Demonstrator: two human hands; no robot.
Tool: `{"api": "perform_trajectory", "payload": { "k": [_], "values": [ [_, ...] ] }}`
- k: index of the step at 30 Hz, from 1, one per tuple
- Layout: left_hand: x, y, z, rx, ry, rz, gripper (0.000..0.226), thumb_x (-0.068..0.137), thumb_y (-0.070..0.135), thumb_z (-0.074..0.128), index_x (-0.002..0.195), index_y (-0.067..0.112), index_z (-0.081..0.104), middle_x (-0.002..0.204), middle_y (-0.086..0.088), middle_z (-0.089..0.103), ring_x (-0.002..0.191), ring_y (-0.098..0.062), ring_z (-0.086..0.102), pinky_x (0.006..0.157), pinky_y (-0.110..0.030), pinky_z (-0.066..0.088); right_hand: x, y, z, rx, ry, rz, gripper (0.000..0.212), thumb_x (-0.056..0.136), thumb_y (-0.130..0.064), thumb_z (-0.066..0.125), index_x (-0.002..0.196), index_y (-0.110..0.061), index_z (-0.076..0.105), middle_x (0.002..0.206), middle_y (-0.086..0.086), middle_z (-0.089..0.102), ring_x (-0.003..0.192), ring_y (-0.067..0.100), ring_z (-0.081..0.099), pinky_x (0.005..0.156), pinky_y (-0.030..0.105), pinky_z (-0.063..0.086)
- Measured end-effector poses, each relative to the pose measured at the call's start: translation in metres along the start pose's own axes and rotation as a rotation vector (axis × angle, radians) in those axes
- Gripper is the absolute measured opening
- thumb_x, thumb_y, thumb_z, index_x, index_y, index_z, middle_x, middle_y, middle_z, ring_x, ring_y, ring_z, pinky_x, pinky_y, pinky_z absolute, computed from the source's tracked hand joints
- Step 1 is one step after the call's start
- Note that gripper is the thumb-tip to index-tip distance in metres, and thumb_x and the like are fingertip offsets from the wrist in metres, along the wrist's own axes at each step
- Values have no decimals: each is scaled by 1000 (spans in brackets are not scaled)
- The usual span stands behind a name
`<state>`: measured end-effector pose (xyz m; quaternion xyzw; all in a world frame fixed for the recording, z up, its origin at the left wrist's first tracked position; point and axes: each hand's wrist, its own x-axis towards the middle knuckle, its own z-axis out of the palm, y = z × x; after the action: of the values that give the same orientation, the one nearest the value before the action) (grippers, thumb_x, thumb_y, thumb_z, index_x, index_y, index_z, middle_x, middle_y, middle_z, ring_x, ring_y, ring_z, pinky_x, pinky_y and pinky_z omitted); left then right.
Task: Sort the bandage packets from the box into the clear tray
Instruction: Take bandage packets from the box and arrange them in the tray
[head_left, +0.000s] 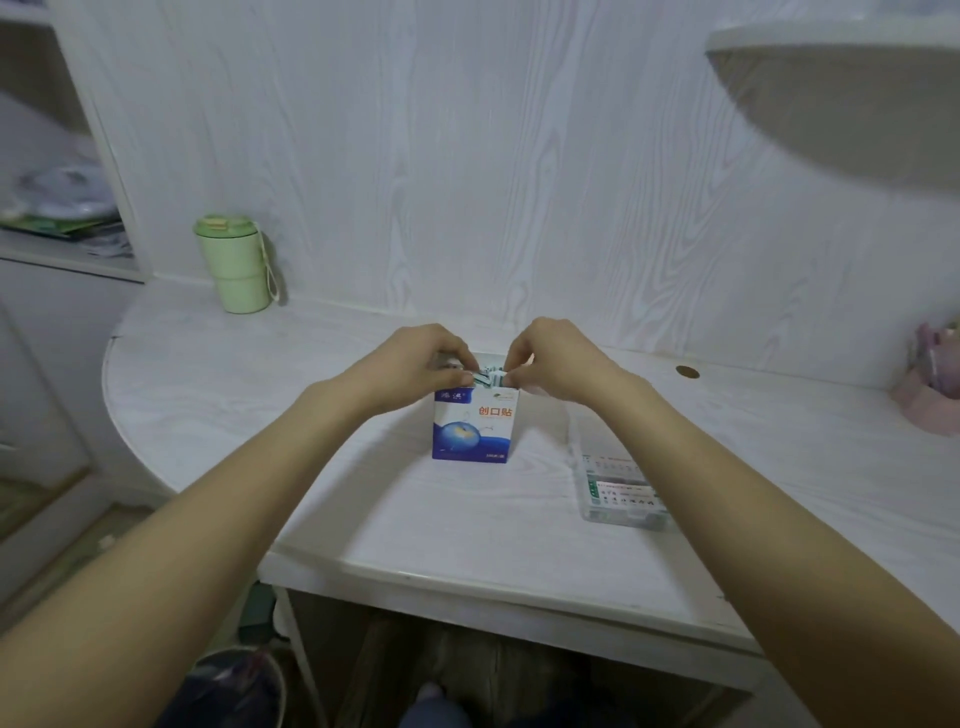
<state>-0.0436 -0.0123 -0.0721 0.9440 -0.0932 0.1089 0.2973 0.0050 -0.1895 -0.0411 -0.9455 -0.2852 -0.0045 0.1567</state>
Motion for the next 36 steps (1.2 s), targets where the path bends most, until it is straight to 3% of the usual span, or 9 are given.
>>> {"api": "perform_trajectory", "payload": {
  "k": [3, 6, 10, 14, 17, 22, 25, 29, 36],
  "values": [
    [-3, 0, 4, -43, 32, -9, 15, 88, 18, 65, 102, 16, 70, 110, -1, 61, 95, -6, 54, 72, -5, 38, 4, -4, 2, -22, -19, 11, 10, 85, -12, 66, 87, -5, 72, 97, 7, 68, 91, 21, 61, 69, 31, 47],
    [-2, 2, 6, -2, 19, -8, 18, 90, 18, 62, 107, 14, 69, 114, -4, 61, 104, -13, 54, 81, -15, 37, 5, -4, 5, 13, -12, 9, 14, 86, -10, 62, 91, 2, 67, 97, 12, 68, 86, 24, 62, 63, 29, 45],
    [0, 3, 5, 18, -14, -46, 20, 92, 19, 59, 109, 16, 67, 118, -5, 58, 110, -16, 52, 85, -20, 36, 4, 0, 8, 20, 15, -9, 4, 84, -11, 63, 84, -9, 60, 96, 7, 66, 81, 19, 57, 61, 28, 43],
    [0, 5, 6, 8, 5, -85, 19, 92, 18, 58, 108, 16, 67, 119, -4, 58, 110, -16, 52, 83, -19, 35, 7, -4, 9, -48, 22, -13, 14, 83, -12, 67, 82, -16, 54, 95, 4, 60, 84, 23, 57, 63, 32, 43],
    [-1, 6, 8, 10, 2, -108, 20, 93, 18, 57, 110, 15, 66, 121, -5, 57, 112, -17, 52, 83, -19, 35, 7, -9, 11, -141, 31, -35, 16, 85, -11, 64, 89, -19, 51, 107, 6, 59, 94, 26, 58, 66, 32, 39],
    [0, 11, 7, 47, -18, -129, 21, 95, 17, 54, 112, 14, 66, 121, -6, 56, 114, -20, 51, 86, -22, 37, 4, -9, 13, -194, 49, -42, 21, 89, -14, 61, 108, -12, 54, 117, 10, 59, 101, 27, 58, 71, 34, 45],
    [-1, 14, 9, 46, 19, -139, 21, 95, 14, 54, 112, 11, 65, 119, -8, 58, 109, -20, 54, 83, -22, 38, 0, -6, 16, -154, 115, -51, 18, 91, -13, 57, 108, -10, 54, 112, 10, 62, 97, 25, 59, 74, 37, 51],
    [-3, 19, 12, 83, 32, -146, 23, 96, 12, 50, 114, 9, 65, 120, -11, 57, 108, -22, 54, 84, -22, 37, -7, -2, 17, -63, 208, -69, 17, 92, -13, 51, 107, -11, 58, 109, 5, 64, 95, 21, 57, 65, 31, 40],
    [-3, 16, 15, 67, 56, -158, 23, 97, 12, 47, 111, 10, 66, 123, -9, 54, 112, -21, 51, 85, -19, 35, -10, 0, 15, -70, 174, -132, 14, 89, -10, 56, 99, -13, 66, 98, 3, 55, 94, 22, 55, 65, 33, 42]
  ]
}}
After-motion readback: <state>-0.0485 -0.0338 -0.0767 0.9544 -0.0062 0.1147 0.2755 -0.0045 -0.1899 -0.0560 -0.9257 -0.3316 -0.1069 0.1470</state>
